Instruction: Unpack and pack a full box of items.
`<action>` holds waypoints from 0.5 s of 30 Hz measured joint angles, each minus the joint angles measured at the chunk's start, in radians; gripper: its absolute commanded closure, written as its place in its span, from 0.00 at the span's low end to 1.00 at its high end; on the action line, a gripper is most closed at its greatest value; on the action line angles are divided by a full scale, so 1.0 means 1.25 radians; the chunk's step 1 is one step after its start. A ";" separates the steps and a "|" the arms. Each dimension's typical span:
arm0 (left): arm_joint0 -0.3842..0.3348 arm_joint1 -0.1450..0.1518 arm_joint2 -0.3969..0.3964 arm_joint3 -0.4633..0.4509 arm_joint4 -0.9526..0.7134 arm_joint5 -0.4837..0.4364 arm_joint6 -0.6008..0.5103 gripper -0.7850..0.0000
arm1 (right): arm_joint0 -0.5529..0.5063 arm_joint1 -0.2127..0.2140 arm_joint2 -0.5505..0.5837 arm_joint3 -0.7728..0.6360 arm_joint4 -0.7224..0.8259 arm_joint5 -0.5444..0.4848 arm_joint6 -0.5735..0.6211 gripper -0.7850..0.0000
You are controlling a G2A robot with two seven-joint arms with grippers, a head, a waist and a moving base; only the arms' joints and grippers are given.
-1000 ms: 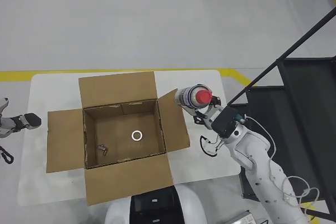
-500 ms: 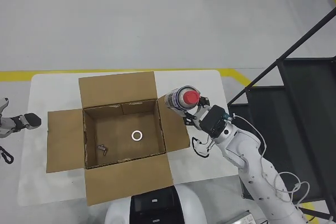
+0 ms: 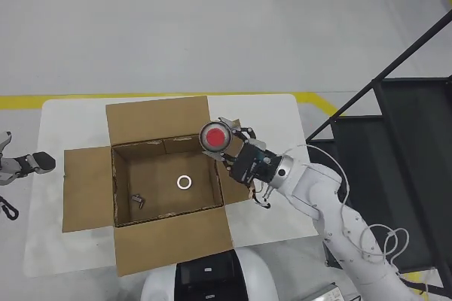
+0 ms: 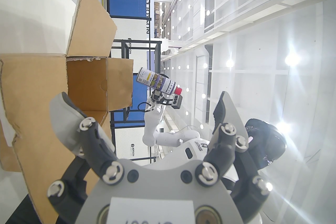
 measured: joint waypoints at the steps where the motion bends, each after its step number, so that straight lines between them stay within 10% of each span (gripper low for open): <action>1: 0.000 0.000 0.000 0.000 0.000 0.000 0.000 0.00 | 0.030 -0.004 -0.029 0.006 -0.015 -0.021 0.036 1.00; 15: 0.023 0.003 -0.006 -0.035 0.098 -0.018 0.103 0.00 | 0.321 -0.110 -0.413 0.270 -0.092 -0.002 0.422 1.00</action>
